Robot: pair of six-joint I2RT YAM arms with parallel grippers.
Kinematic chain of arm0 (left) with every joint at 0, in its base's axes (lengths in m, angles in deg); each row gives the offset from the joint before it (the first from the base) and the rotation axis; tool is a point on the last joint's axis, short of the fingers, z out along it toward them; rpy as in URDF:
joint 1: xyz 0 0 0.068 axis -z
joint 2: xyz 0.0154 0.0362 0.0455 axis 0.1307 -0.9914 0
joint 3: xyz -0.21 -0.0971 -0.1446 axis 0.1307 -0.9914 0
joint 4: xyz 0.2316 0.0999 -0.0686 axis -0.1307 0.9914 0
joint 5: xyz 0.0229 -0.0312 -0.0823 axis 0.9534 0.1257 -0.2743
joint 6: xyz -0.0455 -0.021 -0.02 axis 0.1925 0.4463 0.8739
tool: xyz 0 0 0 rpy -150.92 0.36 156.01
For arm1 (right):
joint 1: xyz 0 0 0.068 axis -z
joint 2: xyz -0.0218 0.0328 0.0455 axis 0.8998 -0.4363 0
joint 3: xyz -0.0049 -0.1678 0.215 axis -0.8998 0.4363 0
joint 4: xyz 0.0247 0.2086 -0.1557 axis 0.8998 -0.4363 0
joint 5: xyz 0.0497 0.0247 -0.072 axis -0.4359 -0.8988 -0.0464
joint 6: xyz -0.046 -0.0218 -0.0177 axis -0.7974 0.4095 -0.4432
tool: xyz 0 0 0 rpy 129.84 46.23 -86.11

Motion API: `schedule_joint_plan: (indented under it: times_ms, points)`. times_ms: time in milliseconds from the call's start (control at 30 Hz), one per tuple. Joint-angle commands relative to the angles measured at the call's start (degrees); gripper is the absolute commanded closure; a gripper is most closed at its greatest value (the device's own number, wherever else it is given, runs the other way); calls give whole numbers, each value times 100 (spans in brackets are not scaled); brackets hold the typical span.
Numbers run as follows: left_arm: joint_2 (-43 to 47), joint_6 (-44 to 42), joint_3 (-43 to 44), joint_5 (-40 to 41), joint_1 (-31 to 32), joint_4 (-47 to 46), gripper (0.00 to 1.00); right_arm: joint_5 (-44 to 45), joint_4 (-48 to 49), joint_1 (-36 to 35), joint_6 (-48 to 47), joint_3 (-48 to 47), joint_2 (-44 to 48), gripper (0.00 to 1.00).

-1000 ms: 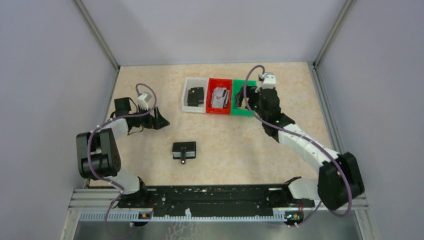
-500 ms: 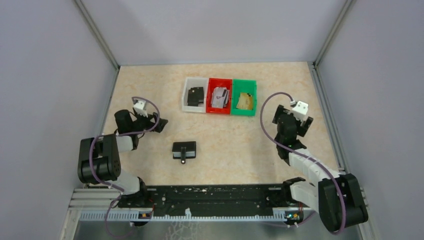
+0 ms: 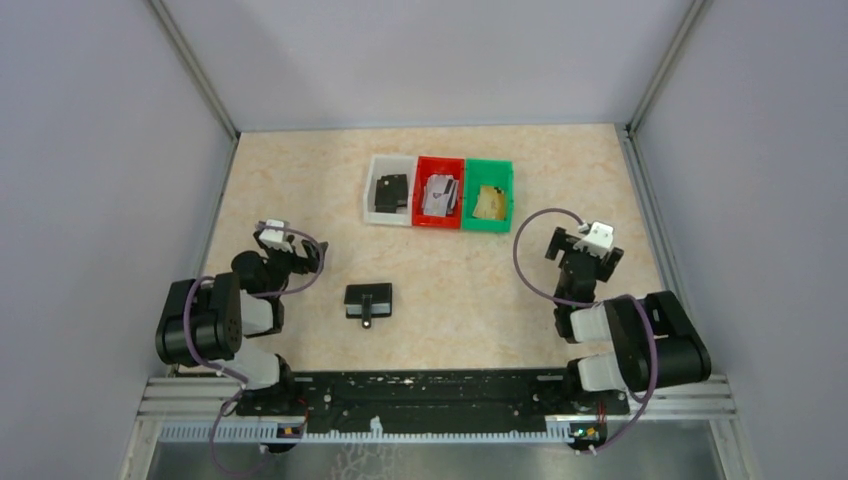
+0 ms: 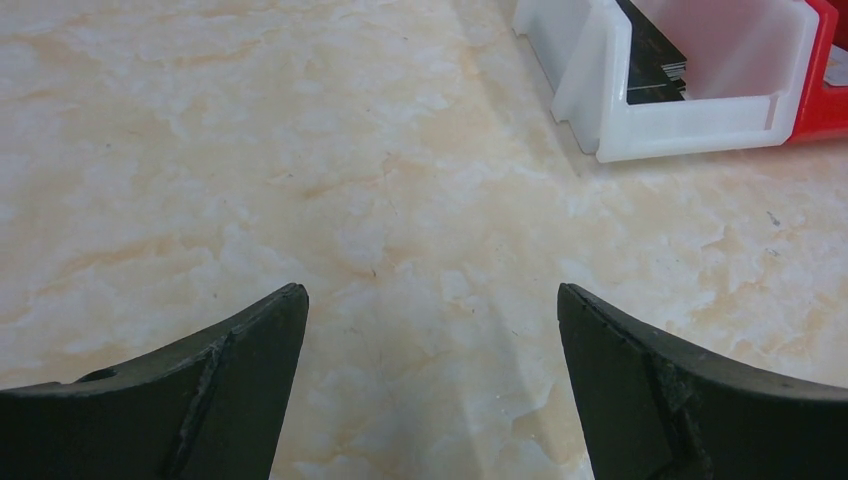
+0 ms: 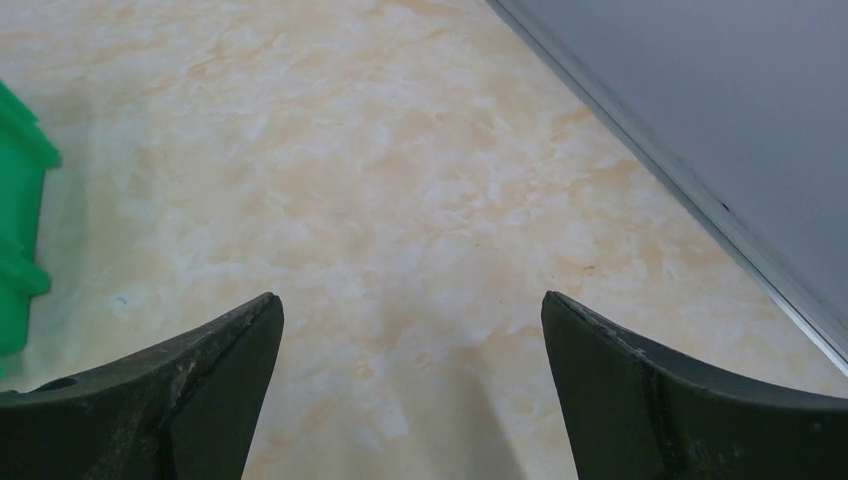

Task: Take the credit cards out of the card holder
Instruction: Reset both arms

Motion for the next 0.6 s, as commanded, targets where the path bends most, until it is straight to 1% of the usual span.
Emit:
schedule_joint_plan:
  times_ms: [0,33,67,100,133,167,200,233,300,367,567]
  points:
    - [-296,31,-322,692,263,-1476,1,-803,1713,28,-419,248,-287,1]
    - [-483,55,-265,734,275,-1697,1,-947,2051,26,-445,375,-488,1]
    - [-467,45,-172,740,292,-1534,1,-1005,2733,22,-610,496,-811,1]
    - [-337,5,-9,813,372,-1081,1,-940,3201,-17,-757,531,-1036,1]
    - [-239,-53,169,904,430,-567,1,-905,2854,-48,-738,411,-916,1]
    - [-203,-142,306,1072,520,-190,1,-865,1920,-24,-572,181,-661,1]
    - [-218,-215,385,1264,631,-23,1,-911,1326,83,-370,-87,-624,1]
    - [-227,-256,413,1414,700,36,1,-966,1178,211,-278,-251,-719,1]
    - [-191,-252,400,1443,723,81,1,-1168,874,371,-79,-285,-603,1]
    - [-197,-268,398,1445,725,44,1,-1156,1086,369,-130,-248,-667,1]
    - [-193,-261,388,1440,723,41,1,-1169,1119,371,-141,-215,-643,1]
